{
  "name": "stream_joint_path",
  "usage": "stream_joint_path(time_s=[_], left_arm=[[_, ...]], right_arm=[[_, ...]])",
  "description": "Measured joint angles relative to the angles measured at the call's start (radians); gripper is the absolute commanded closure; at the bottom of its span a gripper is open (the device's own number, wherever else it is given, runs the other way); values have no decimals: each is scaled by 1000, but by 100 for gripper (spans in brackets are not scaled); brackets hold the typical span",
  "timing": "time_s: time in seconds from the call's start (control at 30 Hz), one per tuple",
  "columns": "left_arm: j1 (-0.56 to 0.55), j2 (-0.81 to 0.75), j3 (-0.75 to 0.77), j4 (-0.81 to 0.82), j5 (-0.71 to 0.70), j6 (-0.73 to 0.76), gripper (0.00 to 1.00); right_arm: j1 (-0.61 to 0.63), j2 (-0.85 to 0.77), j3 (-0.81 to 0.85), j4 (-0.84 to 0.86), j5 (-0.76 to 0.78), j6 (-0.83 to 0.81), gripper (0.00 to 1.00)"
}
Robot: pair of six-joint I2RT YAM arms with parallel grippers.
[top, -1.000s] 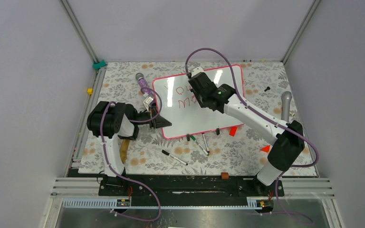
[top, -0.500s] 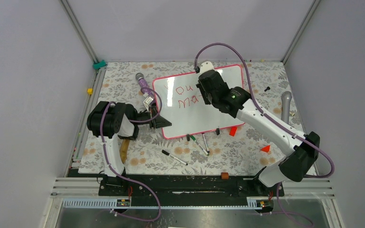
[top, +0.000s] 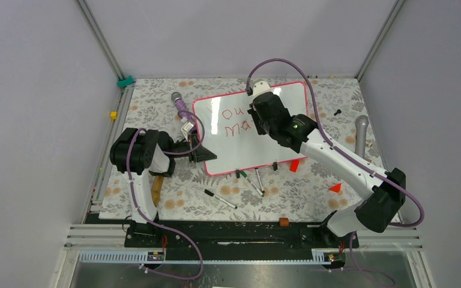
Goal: Write a sentence on the whiteboard
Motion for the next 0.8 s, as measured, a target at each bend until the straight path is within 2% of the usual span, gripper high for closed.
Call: stream_joint_path(time_s=[0.8], left_arm=[[0,3,2,2,0,-5,100]], right_arm=[[0,124,57,-41,3,-1,100]])
